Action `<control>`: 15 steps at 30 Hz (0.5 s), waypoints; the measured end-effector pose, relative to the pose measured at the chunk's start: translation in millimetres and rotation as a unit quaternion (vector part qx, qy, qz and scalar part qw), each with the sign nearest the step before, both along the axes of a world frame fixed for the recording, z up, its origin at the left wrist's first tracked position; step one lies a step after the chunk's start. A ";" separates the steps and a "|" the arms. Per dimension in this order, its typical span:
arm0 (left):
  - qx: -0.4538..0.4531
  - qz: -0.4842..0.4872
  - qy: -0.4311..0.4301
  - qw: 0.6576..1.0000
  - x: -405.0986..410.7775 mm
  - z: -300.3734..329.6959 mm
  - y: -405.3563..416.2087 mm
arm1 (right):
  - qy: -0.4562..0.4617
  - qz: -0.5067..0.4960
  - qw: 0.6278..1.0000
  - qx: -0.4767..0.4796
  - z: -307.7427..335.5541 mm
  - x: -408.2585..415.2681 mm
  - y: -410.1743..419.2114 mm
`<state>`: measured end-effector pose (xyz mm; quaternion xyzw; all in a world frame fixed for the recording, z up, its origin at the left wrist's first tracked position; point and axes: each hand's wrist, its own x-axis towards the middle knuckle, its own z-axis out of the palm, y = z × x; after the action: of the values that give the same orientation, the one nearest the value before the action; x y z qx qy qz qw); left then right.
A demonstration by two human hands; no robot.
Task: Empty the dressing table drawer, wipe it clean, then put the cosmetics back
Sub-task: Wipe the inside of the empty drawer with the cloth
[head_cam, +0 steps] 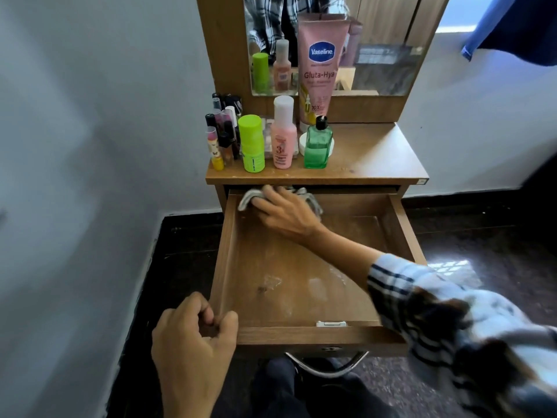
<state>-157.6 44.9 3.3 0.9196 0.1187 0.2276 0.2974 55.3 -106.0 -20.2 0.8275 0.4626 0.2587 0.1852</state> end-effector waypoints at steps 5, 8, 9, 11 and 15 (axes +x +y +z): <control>-0.004 -0.008 0.014 1.000 -0.1 1.3 0.4 | -0.003 0.008 0.984 -0.176 3.4 -1.8 -5.6; -0.007 -0.008 0.024 1.000 -0.9 2.3 0.2 | 0.035 -0.030 0.971 -0.235 4.1 -6.8 -31.5; -0.009 -0.009 0.025 1.000 -0.9 2.3 0.8 | 0.035 -0.039 0.974 -0.220 7.8 -8.4 -38.5; -0.005 -0.013 0.027 1.000 -0.9 1.6 1.8 | 0.044 -0.055 0.978 -0.198 10.2 -12.9 -59.0; -0.015 -0.024 0.015 0.999 -2.3 4.0 1.5 | 0.104 -0.141 0.969 -0.176 22.8 -26.4 -105.8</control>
<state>-159.9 46.5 7.2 0.9208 0.1050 0.2047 0.3151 28.9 -211.8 2.6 0.8610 0.3963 0.0568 0.3136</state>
